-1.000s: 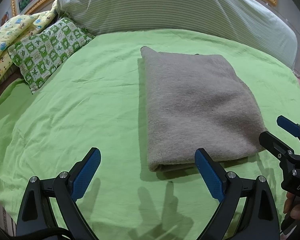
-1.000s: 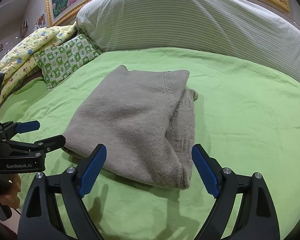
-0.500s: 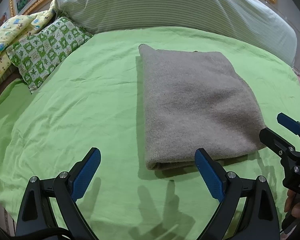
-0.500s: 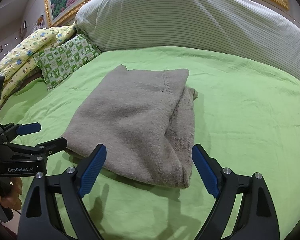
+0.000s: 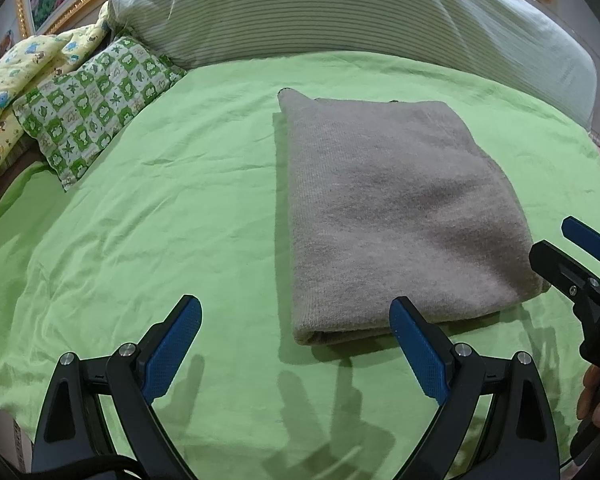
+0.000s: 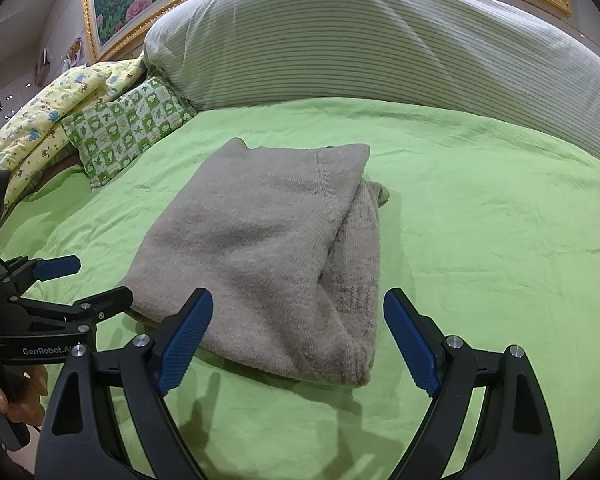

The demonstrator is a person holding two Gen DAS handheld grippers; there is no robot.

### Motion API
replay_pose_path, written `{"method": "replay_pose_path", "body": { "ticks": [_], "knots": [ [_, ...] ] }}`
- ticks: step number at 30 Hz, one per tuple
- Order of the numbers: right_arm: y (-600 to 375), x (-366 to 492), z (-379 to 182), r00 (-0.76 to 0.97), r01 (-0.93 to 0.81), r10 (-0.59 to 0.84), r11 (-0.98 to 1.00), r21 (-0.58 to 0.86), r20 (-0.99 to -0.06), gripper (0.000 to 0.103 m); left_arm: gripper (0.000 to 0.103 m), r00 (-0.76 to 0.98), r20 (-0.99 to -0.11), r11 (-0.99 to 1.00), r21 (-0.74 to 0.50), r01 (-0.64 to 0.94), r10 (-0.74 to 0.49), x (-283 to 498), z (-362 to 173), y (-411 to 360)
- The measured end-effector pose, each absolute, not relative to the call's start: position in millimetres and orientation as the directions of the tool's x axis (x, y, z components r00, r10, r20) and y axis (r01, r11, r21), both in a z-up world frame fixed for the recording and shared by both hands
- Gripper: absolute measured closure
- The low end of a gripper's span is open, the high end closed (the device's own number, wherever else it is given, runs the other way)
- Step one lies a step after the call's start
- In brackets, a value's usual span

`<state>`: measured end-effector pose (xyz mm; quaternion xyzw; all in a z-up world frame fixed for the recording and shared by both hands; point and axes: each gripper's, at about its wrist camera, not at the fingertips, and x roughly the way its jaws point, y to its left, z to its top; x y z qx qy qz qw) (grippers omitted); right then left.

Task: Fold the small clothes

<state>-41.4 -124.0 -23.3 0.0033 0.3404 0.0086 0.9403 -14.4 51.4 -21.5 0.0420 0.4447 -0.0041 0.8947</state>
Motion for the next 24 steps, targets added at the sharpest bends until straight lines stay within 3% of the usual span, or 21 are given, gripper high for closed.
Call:
{"method": "replay_pose_path", "body": {
  "ticks": [24],
  "knots": [
    [-130,-31,-19,0.766,-0.011,0.028,0.999,0.030,-0.642,0.015,0.008,0.615,-0.789,0.997,0.061,0.046,0.020,-9,-14,48]
  ]
}}
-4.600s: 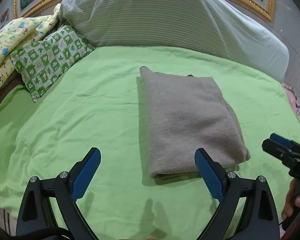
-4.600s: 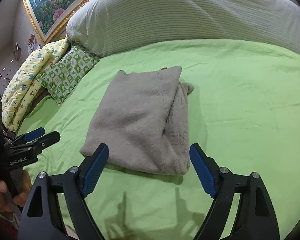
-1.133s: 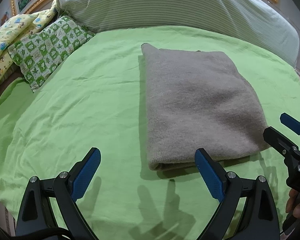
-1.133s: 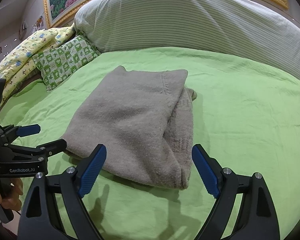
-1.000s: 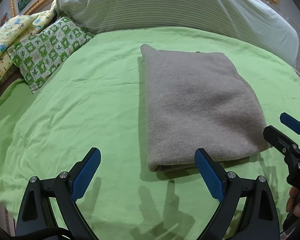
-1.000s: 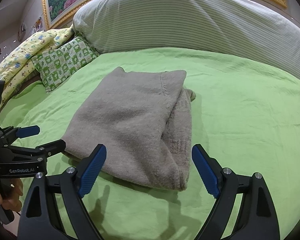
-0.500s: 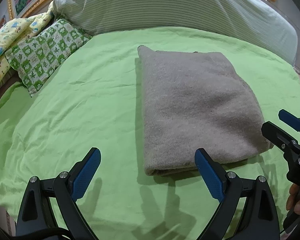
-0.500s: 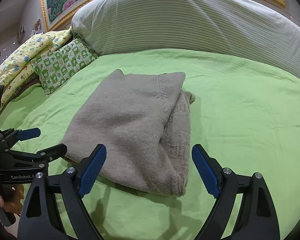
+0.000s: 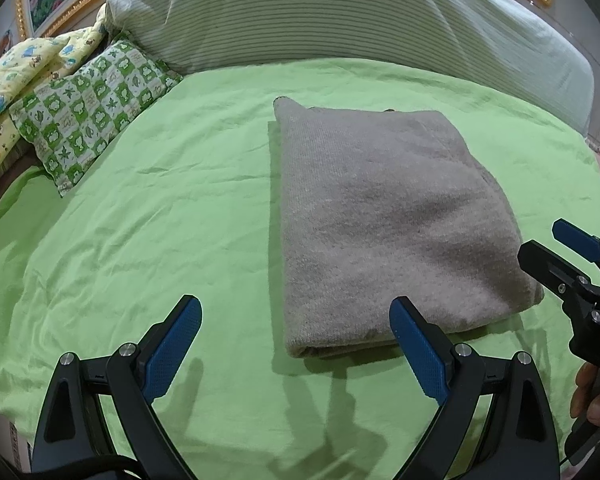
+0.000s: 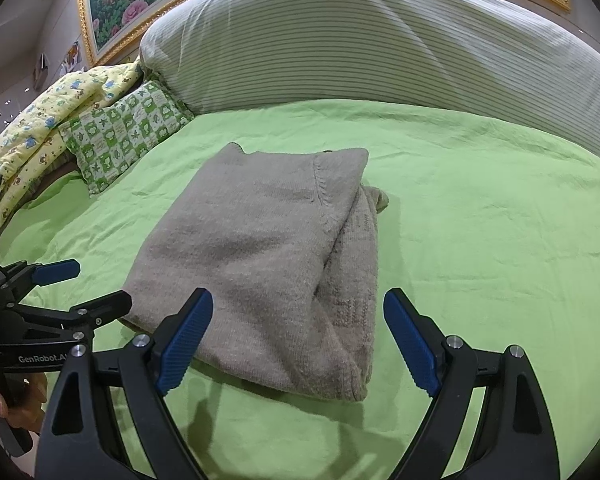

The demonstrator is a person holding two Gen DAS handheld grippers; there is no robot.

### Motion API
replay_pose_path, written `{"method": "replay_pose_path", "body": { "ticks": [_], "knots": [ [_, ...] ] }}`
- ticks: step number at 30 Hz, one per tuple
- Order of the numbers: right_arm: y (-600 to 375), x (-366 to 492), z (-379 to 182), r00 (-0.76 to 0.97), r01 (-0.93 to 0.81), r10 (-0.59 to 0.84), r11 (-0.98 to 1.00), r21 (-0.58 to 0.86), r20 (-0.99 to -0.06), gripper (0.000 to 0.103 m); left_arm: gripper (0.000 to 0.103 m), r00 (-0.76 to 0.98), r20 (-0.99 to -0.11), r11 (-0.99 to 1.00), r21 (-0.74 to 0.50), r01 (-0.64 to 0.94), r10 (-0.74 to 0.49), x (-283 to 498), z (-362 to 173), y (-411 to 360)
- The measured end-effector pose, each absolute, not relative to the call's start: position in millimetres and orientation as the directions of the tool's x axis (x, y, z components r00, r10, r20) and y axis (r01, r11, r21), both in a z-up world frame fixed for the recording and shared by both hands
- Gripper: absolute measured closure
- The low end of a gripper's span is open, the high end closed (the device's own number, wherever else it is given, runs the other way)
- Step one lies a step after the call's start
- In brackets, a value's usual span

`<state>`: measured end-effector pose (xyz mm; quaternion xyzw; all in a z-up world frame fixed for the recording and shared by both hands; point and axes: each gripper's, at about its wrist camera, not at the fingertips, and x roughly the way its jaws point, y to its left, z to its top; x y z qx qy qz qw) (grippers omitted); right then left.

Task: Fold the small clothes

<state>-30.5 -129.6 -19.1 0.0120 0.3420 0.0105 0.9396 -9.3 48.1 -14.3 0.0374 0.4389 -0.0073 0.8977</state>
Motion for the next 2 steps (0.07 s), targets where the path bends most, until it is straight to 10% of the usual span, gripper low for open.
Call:
{"method": "replay_pose_path", "body": {
  "ticks": [2],
  "knots": [
    [-129.6,-29.7,-18.7,0.766,-0.010,0.029,0.999,0.032,-0.642,0.015,0.008,0.615,-0.788,0.998,0.054,0.044,0.016,-8.9,-12.9,49.4]
  ]
}}
